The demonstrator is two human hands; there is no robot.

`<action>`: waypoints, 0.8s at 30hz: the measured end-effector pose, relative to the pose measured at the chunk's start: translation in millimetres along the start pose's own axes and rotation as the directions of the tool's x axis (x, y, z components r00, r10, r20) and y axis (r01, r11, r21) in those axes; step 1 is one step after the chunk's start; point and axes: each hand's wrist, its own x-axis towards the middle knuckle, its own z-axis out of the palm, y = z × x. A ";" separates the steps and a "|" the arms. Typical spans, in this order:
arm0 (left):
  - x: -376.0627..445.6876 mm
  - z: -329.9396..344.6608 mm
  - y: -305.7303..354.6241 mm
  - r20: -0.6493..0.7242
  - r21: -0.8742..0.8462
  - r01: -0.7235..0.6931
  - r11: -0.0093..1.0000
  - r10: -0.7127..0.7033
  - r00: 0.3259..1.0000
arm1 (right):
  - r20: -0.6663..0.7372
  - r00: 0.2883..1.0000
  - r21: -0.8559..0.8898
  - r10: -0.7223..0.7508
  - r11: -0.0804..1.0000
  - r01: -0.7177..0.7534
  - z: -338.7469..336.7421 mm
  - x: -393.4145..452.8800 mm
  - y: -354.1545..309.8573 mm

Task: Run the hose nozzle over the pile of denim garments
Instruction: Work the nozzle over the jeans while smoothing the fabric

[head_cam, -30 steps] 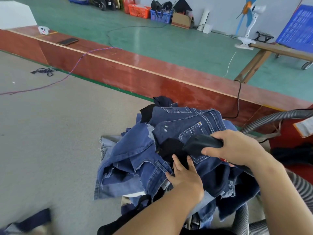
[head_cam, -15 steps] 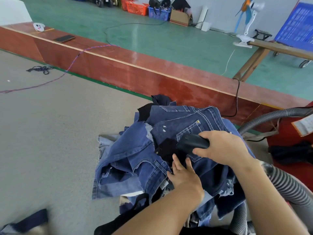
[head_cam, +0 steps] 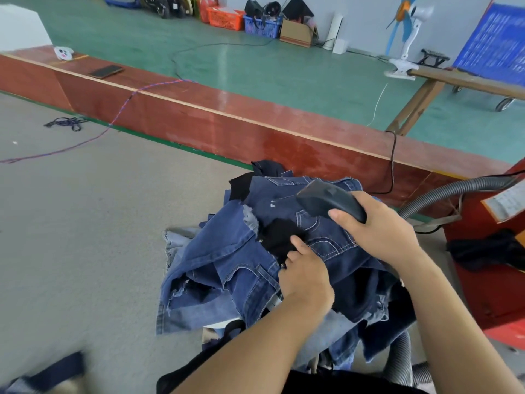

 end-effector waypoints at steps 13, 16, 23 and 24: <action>10.2 7.3 -13.2 0.112 0.280 0.010 0.960 -0.043 0.993 | -0.086 0.996 -0.184 0.032 0.982 -0.048 -16.5 -4.2 4.1; 14.0 12.6 -15.3 0.174 0.298 0.016 0.954 -0.070 0.982 | -0.006 1.000 -0.244 0.018 0.970 -0.019 -8.1 -5.8 2.2; 18.3 15.0 -13.2 0.279 0.340 -0.023 0.940 -0.078 0.957 | 0.102 0.994 -0.342 -0.031 0.937 0.064 11.1 2.0 -1.7; 18.9 15.1 -13.4 0.288 0.348 -0.024 0.937 -0.083 0.954 | 0.113 0.993 -0.349 -0.033 0.935 0.070 13.8 3.5 -1.4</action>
